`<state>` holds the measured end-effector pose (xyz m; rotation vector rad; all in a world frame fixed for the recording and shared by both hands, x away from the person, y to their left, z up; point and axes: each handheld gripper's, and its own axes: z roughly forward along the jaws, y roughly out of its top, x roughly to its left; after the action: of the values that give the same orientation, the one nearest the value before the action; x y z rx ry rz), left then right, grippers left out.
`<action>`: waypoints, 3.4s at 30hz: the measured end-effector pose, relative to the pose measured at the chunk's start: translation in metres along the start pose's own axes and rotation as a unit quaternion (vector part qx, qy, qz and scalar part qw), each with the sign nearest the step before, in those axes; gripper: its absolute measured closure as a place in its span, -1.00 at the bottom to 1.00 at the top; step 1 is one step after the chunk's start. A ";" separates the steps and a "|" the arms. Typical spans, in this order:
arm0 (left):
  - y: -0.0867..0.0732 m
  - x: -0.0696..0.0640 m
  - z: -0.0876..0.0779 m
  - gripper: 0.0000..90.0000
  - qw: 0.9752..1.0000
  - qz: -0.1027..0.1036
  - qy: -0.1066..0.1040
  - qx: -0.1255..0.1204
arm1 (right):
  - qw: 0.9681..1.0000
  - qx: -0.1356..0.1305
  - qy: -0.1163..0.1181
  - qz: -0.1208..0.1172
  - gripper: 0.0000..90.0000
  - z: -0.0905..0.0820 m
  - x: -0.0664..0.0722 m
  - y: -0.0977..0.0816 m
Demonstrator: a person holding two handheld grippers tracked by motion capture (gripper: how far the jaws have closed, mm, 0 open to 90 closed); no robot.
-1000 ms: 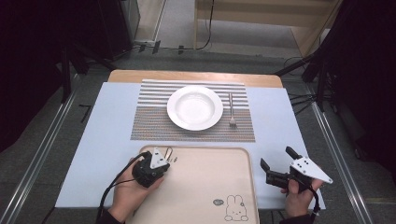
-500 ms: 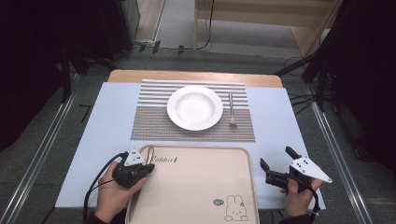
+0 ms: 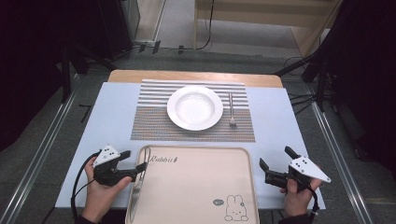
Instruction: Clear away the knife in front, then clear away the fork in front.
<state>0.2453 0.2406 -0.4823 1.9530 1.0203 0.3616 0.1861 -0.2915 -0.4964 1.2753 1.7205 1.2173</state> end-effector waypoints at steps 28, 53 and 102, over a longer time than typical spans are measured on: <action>-0.013 0.028 -0.043 -0.86 0.987 0.021 -0.037 -0.154 | 1.000 0.006 0.022 -0.017 -1.00 0.017 0.013 0.025; -0.014 0.025 -0.037 -0.86 0.986 0.030 -0.042 -0.159 | 0.999 0.001 0.036 -0.027 -1.00 0.045 0.039 0.068; -0.017 0.034 -0.031 -0.86 0.988 0.032 -0.012 -0.148 | 0.993 0.105 0.051 0.009 -1.00 0.140 0.014 0.119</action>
<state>0.2395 0.2895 -0.4825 1.7200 0.8376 0.4948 0.3467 -0.2265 -0.4323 1.3724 1.9566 1.1535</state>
